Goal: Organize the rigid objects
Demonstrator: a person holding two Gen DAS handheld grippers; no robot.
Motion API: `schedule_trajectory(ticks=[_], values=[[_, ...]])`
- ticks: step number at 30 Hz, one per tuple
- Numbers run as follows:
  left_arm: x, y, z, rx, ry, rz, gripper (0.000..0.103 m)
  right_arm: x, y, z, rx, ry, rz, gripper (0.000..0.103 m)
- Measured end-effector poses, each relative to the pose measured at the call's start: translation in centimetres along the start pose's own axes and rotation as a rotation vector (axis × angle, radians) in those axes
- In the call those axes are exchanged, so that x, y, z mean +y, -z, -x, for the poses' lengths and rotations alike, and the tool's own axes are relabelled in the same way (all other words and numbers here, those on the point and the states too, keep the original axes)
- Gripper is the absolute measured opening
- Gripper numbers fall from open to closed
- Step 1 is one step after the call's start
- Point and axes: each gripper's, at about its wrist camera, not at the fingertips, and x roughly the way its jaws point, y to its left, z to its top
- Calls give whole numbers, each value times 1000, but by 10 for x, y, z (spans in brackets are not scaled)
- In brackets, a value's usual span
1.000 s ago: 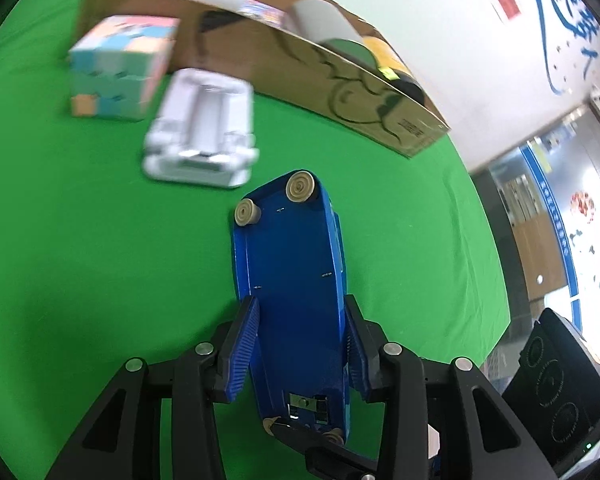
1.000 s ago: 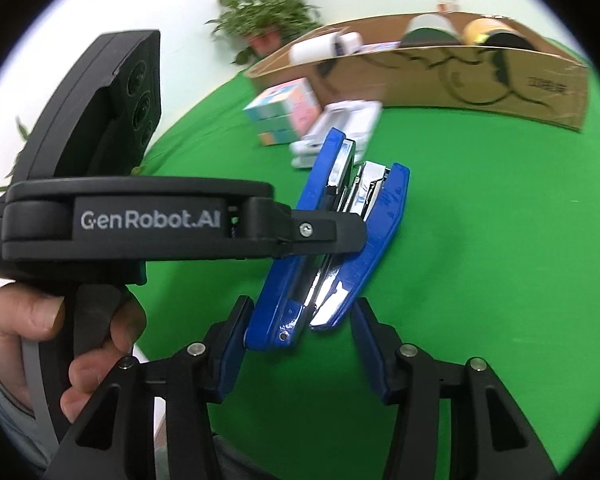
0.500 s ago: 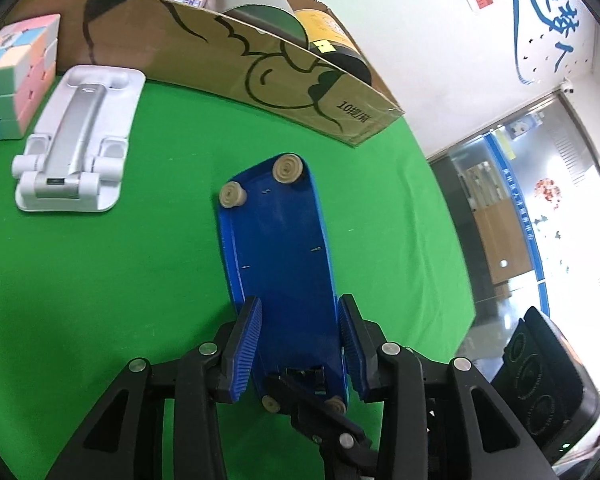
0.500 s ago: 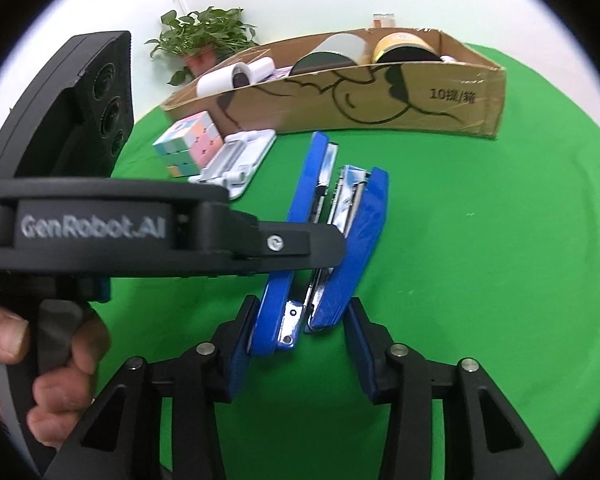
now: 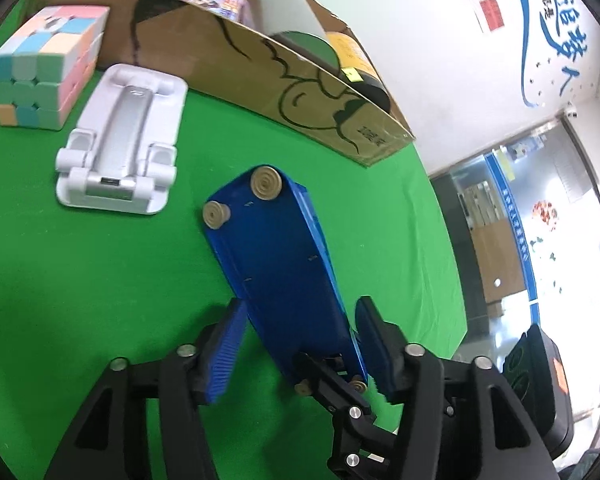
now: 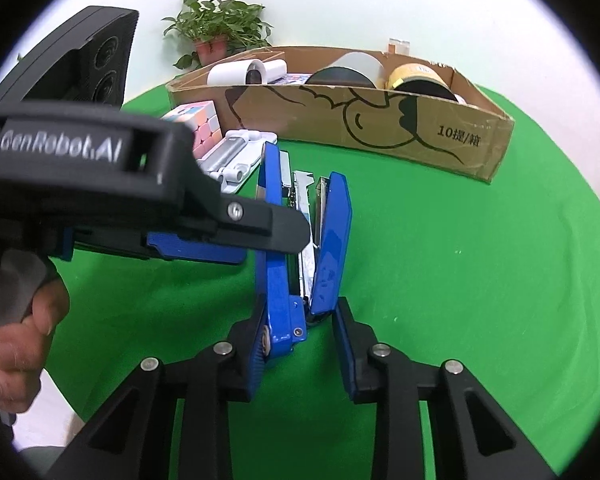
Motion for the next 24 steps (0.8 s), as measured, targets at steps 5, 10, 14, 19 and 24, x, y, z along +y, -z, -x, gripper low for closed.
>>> schedule_trajectory(ticks=[5, 10, 14, 19, 24], values=[[7, -2, 0, 2, 15, 20, 56, 16, -3, -2, -25, 71, 84, 29], [14, -7, 19, -48, 4, 16, 56, 27, -2, -3, -45, 196, 187, 29], [19, -11, 43, -114, -68, -8, 56, 37, -1, -9, -55, 353, 315, 29], [34, -11, 64, -183, -87, 5, 73, 61, 7, 2, -108, 276, 454, 43], [39, -7, 64, -170, -67, 11, 73, 47, 3, 25, -144, 20, 259, 65]])
